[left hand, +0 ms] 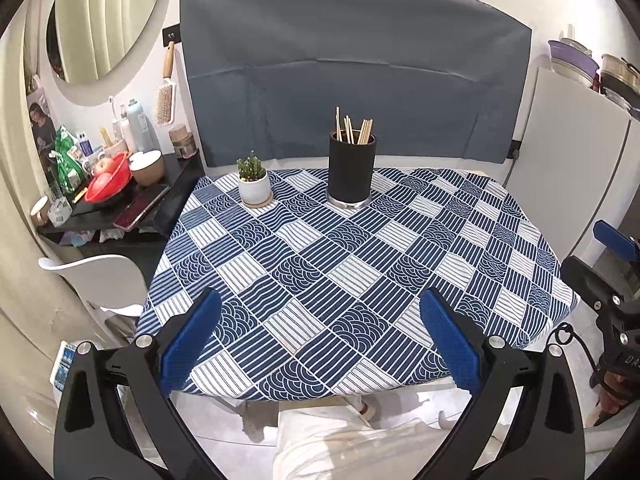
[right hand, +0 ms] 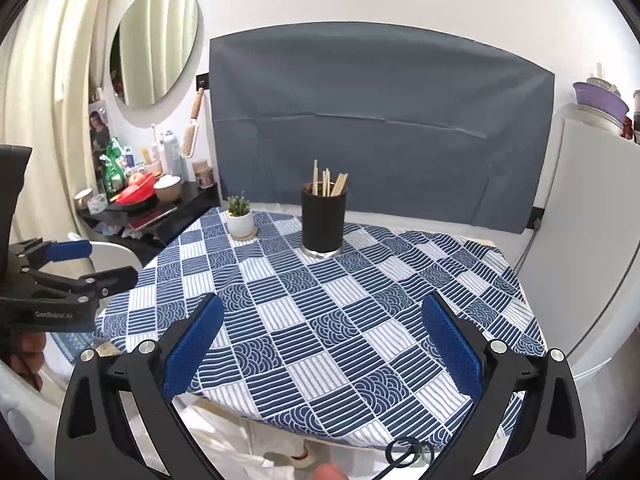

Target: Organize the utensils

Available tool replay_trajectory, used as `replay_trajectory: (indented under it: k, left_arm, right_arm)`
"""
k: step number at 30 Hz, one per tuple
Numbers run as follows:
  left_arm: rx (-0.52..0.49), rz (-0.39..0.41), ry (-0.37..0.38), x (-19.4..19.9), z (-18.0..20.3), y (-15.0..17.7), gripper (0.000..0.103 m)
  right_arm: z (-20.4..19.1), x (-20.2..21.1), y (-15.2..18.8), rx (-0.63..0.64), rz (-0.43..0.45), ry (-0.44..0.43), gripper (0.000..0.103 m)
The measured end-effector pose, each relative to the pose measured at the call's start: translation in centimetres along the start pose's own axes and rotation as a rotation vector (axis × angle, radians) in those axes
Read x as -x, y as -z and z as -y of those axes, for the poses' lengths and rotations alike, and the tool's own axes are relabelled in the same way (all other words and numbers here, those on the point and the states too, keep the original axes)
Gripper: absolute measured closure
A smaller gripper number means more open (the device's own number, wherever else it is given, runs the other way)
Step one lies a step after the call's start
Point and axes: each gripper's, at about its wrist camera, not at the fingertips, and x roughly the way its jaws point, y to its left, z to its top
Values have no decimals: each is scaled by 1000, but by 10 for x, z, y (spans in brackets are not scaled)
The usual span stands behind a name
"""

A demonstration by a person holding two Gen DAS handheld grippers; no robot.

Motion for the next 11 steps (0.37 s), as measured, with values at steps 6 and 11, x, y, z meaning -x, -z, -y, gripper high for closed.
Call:
replay_trajectory:
  k: [6,11]
  left_arm:
    - [-18,24,-1,5,5,-1,6]
    - [-27,33,11,5,8,-4,6]
  right_arm:
    - [8,5,3,-15,25,47,8]
    - [13,8,2,-26,28,58,8]
